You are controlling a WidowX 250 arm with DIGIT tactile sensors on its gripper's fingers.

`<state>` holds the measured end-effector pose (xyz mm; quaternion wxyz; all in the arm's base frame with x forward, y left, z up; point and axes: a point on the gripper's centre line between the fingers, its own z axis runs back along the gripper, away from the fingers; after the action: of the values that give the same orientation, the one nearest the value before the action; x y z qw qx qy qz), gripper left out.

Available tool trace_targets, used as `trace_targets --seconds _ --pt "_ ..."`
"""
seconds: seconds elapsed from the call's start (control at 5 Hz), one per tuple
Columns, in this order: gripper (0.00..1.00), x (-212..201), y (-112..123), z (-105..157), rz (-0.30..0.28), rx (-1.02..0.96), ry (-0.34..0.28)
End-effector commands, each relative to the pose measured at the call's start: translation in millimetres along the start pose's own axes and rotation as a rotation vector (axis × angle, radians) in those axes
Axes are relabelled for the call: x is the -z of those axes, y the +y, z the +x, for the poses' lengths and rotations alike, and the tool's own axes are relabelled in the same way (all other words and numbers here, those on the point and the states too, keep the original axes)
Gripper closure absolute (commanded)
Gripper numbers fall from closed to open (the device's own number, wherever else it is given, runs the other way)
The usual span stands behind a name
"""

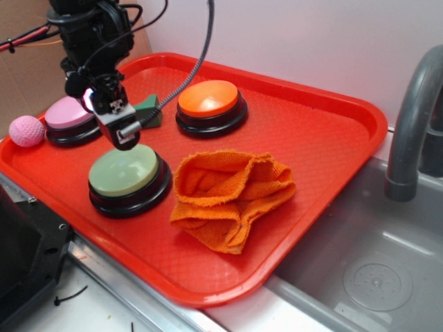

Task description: Push the green button.

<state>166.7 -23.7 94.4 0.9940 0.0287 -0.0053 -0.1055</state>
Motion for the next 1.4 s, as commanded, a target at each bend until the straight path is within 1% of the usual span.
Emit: trace_targets --seconds 0.0,0.2,0.8,1.2 --pt "0.0 -28 4 7 -0.006 -0.009 -0.071" --pt "0.0 -33 4 6 0.004 -0.015 -0.055" --pt "0.0 -54 7 3 0.023 -0.02 -0.037" --pt "0.0 -70 12 -1 0.03 -0.034 -0.05"
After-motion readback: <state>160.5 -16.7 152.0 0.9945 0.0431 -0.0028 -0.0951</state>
